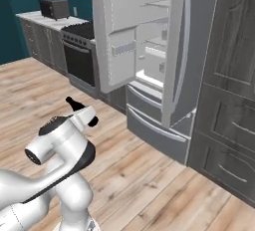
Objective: Open the fridge, grab two sodas, and place both sodas inside the bowl with ice on the dining counter.
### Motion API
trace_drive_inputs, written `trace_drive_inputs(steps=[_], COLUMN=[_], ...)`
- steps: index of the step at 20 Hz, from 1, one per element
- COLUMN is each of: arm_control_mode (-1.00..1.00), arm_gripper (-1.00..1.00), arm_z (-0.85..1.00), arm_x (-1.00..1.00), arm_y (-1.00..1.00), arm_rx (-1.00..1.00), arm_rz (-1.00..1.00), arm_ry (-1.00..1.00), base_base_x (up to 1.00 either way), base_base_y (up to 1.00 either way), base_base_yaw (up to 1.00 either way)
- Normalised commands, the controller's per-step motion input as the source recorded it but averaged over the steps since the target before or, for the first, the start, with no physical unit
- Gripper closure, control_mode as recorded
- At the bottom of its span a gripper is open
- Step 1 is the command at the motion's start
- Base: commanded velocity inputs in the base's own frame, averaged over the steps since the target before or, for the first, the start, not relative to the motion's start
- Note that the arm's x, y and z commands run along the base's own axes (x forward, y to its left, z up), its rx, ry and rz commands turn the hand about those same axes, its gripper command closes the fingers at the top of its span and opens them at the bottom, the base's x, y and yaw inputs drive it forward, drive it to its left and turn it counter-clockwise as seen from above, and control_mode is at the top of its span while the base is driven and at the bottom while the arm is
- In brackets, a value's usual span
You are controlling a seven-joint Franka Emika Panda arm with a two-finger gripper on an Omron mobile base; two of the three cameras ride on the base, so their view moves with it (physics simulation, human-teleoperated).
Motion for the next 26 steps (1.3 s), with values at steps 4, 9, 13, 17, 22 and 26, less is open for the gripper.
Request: trace_drive_inputs(steps=[4, 9, 13, 17, 22, 26], arm_control_mode=[1.00, 1.00, 1.00, 1.00, 1.00, 1.00], arm_gripper=[1.00, 1.00, 1.00, 1.00, 1.00, 1.00], arm_z=[0.00, 0.00, 0.00, 0.00, 0.00, 0.00], arm_x=[0.00, 0.00, 0.00, 0.00, 0.00, 0.00], arm_y=[0.00, 0.00, 0.00, 0.00, 0.00, 0.00], arm_rx=[0.00, 0.00, 0.00, 0.00, 0.00, 0.00], arm_rz=[0.00, 0.00, 0.00, 0.00, 0.00, 0.00], arm_ry=[0.00, 0.00, 0.00, 0.00, 0.00, 0.00], base_base_x=[-0.19, -0.24, -0.39, -0.39, -0.28, 0.15], base_base_y=[1.00, 1.00, 1.00, 1.00, 0.99, -0.37], base_base_yaw=[0.17, 0.16, 0.16, 0.15, 0.19, 0.39])
